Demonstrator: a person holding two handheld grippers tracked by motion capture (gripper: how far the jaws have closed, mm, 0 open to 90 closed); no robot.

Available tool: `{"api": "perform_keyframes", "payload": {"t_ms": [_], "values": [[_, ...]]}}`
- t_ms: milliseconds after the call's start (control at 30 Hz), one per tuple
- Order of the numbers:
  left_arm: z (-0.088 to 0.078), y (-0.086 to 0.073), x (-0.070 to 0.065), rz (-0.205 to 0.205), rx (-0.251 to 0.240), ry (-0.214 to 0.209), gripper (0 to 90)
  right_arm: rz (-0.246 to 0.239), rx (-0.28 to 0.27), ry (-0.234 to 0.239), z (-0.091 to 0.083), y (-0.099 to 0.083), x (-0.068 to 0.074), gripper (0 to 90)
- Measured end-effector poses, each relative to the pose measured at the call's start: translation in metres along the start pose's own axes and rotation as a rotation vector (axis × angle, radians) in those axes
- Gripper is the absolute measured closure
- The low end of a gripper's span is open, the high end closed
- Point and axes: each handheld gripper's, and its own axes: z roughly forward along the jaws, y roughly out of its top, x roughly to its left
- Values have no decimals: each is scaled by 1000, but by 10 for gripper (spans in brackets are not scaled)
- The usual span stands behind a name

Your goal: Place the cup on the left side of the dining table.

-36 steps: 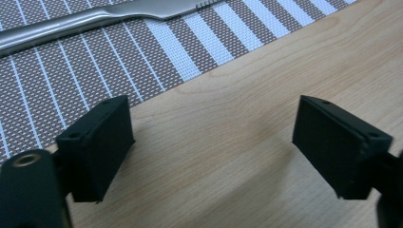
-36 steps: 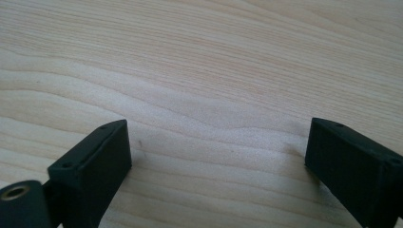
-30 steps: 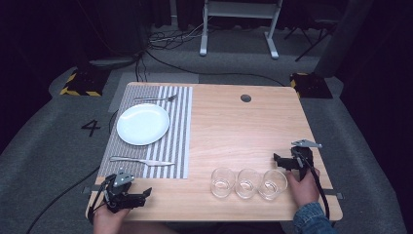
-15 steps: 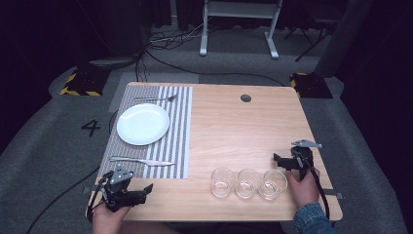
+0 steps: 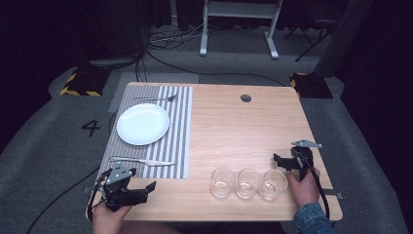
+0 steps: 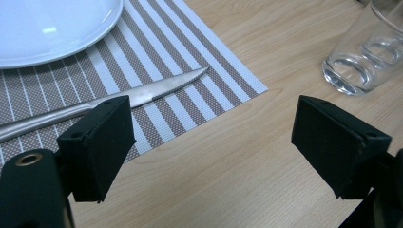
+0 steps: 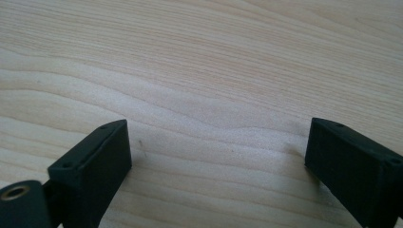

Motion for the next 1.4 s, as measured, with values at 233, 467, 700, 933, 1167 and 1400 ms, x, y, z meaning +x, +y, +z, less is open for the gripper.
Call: {"api": "perform_keyframes", "payload": {"t_ms": [233, 467, 700, 933, 1167, 1400], "values": [[1, 9, -7, 25, -3, -6, 149, 0, 0, 0, 0, 0, 0, 84], [4, 16, -11, 28, -10, -54, 150, 0, 0, 0, 0, 0, 0, 84], [13, 25, -19, 66, 10, -74, 150, 0, 0, 0, 0, 0, 0, 84], [25, 34, -26, 94, 23, -98, 151, 0, 0, 0, 0, 0, 0, 84], [35, 43, -35, 128, 29, -121, 150, 0, 0, 0, 0, 0, 0, 84], [45, 51, -42, 136, 32, -156, 150, 0, 0, 0, 0, 0, 0, 84]]}}
